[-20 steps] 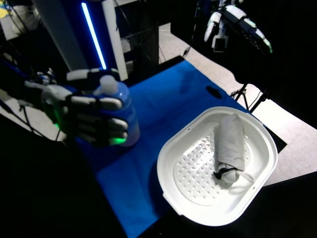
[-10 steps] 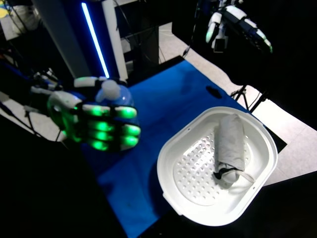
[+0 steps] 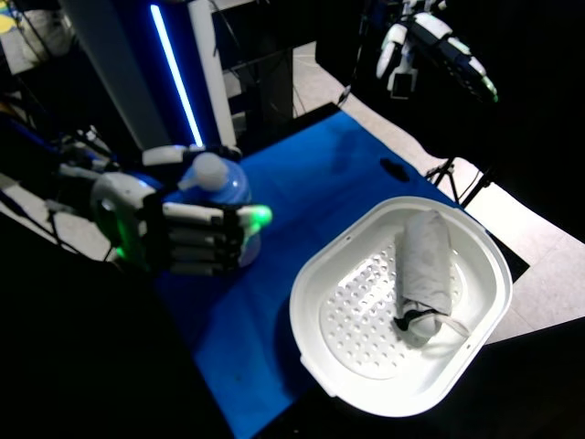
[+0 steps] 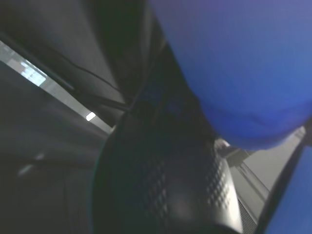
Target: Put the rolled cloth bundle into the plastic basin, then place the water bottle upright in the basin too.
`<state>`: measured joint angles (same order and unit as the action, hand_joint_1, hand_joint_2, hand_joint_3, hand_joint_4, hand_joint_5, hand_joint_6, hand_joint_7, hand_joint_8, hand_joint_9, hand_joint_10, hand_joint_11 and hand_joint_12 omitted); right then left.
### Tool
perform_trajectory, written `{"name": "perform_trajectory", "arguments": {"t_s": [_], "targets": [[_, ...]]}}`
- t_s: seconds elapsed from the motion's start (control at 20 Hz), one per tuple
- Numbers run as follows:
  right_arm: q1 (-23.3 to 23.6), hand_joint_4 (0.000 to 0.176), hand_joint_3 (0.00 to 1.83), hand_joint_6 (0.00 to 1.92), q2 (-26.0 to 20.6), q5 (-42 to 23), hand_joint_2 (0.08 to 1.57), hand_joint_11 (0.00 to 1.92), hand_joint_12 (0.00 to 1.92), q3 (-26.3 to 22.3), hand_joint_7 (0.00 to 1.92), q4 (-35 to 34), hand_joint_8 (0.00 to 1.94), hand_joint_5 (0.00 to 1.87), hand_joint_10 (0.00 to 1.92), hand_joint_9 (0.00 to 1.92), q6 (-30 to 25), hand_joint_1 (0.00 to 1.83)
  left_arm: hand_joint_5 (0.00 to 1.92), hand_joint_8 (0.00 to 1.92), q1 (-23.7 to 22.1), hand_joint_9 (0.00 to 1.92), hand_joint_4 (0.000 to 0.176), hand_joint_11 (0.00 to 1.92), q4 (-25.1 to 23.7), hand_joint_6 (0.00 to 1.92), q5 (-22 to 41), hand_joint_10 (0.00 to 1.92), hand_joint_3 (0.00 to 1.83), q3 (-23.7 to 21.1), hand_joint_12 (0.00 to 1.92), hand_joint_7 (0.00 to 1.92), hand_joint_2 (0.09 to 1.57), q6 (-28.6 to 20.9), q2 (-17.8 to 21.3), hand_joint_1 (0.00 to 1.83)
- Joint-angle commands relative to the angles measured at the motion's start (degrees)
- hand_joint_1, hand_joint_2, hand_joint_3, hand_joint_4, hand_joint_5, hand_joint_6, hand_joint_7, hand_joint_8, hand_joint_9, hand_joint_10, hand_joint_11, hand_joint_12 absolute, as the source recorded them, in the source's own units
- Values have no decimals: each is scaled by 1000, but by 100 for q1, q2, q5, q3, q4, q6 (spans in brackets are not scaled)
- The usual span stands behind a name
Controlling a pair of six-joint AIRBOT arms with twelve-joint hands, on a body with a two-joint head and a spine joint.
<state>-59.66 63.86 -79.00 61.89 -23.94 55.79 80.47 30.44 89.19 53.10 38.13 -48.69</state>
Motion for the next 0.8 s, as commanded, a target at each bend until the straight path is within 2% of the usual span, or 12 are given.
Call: {"name": "perform_trajectory", "arguments": {"t_s": [0.0, 0.25, 0.3, 0.35, 0.4, 0.45, 0.5, 0.55, 0.6, 0.65, 0.7, 0.75], "targets": [[21, 0, 0, 1330, 6, -370, 1218, 1073, 1921, -17, 728, 229, 1761, 771, 1902, 928, -96, 1112, 42, 2, 10, 0, 176, 0, -3, 4, 729, 0, 1, 30, 0, 31, 937, -47, -20, 525], [21, 0, 0, 1267, -120, -372, 1194, 1216, 1921, -47, 792, 526, 1923, 814, 1921, 1061, -119, 1129, 69, 0, 43, 0, 176, 0, 17, 8, 726, 0, 0, 29, 0, 31, 920, -68, -33, 525], [30, 0, 0, 1265, -159, -372, 1192, 1139, 1921, -49, 768, 607, 1860, 815, 1904, 1016, -119, 1128, 73, 0, 44, 0, 176, 0, 17, 9, 720, 0, 0, 30, 0, 30, 917, -69, -42, 526], [242, 0, 0, 1266, -343, -371, 1192, 1134, 1849, -62, 843, 813, 1745, 815, 1797, 1099, -119, 1129, 87, 1, 44, 0, 176, 0, 17, 10, 700, 0, 0, 33, 0, 35, 914, -70, -52, 553], [310, 0, 0, 1417, -390, -370, 1074, 1140, 1751, -62, 914, 919, 1646, 634, 1688, 1158, -119, 1307, 90, 2, 43, 0, 176, 0, 17, 9, 697, 0, 0, 33, 0, 38, 910, -76, -54, 537], [376, 0, 21, 1303, -444, -371, 1156, 1193, 1806, -58, 977, 1031, 1615, 776, 1711, 1216, -118, 1167, 92, 1, 44, 0, 176, 0, 21, 9, 701, 0, 0, 29, 0, 36, 912, -86, -56, 534], [543, 0, 0, 1431, -557, -365, 1076, 1245, 1916, -55, 1018, 1162, 1616, 607, 1793, 1254, -118, 1314, 94, 0, 44, 0, 176, 0, 15, 8, 682, 0, 0, 31, 0, 33, 913, -88, -57, 533], [653, 0, 12, 1339, -619, -350, 1177, 1283, 1920, -48, 1047, 1248, 1633, 747, 1820, 1283, -116, 1159, 98, 0, 43, 0, 176, 0, 11, 9, 674, 0, 0, 33, 0, 30, 912, -88, -63, 531], [799, 0, 0, 1490, -662, -344, 1102, 1344, 1921, -15, 1049, 1335, 1720, 567, 1911, 1295, -115, 1340, 111, 2, 43, 0, 176, 0, 14, 10, 677, 0, 1, 38, 0, 34, 919, -89, -81, 549], [941, 0, 1, 1489, -695, -329, 1106, 1370, 1921, 12, 1075, 1364, 1768, 575, 1919, 1324, -114, 1337, 107, 1, 42, 0, 176, 0, 13, 7, 672, 0, 0, 45, 0, 32, 914, -92, -93, 545], [1015, 0, 10, 1401, -697, -326, 1209, 1300, 1921, 44, 1045, 1365, 1714, 704, 1919, 1263, -114, 1148, 97, 0, 42, 0, 176, 0, 13, 2, 673, 0, 0, 46, 0, 25, 904, -98, -97, 535], [1118, 0, 5, 1383, -697, -326, 1236, 1288, 1921, 85, 1043, 1377, 1744, 735, 1921, 1258, -114, 1102, 100, 2, 42, 0, 176, 0, 11, 3, 674, 0, 0, 45, 0, 29, 895, -105, -97, 521]]}}
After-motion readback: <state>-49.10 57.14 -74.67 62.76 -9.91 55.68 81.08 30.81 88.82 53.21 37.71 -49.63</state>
